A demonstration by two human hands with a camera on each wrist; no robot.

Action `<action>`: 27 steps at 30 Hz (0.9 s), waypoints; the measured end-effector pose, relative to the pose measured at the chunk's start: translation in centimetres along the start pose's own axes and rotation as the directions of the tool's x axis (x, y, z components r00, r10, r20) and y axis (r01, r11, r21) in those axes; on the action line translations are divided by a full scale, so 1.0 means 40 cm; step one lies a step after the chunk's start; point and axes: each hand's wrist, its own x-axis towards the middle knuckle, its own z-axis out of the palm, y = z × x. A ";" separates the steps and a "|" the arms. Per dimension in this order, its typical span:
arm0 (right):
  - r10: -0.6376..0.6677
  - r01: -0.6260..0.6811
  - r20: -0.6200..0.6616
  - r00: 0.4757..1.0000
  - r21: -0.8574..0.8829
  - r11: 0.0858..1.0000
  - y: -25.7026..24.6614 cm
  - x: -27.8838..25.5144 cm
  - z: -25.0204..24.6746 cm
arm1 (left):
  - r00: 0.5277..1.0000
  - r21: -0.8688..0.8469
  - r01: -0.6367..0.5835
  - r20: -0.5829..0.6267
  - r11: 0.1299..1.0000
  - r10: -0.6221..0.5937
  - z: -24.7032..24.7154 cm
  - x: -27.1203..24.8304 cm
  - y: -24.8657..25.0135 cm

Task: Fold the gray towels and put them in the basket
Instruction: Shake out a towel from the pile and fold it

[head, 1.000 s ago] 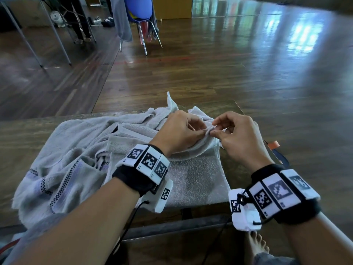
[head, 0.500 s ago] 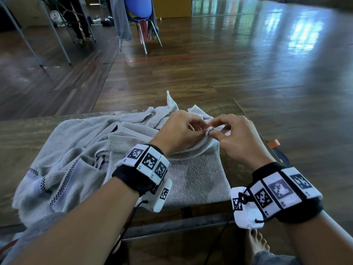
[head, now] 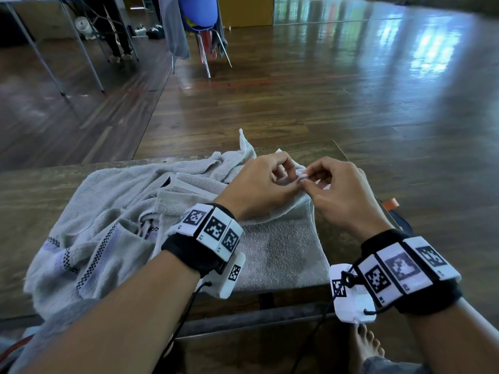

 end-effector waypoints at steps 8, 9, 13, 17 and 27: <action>-0.005 0.000 0.037 0.999 0.127 0.992 0.014 0.009 0.013 | 0.996 0.107 -0.059 -0.063 0.993 0.066 0.003 0.005 -0.010; -0.007 0.000 0.050 0.999 0.140 0.990 0.016 0.010 0.012 | 0.996 0.102 -0.054 -0.063 0.993 0.061 0.003 0.005 -0.010; -0.030 0.026 0.042 0.999 0.092 0.995 0.020 0.010 0.012 | 0.998 0.122 -0.047 -0.034 0.991 0.051 0.006 0.006 -0.010; -0.013 0.013 0.000 1.000 0.008 1.000 0.023 0.014 0.004 | 0.998 0.216 -0.058 0.025 0.975 0.054 -0.004 0.003 -0.017; 0.039 -0.041 -0.093 0.995 -0.025 0.999 0.063 0.043 -0.060 | 0.989 0.369 0.138 -0.098 0.919 -0.109 -0.133 -0.028 -0.085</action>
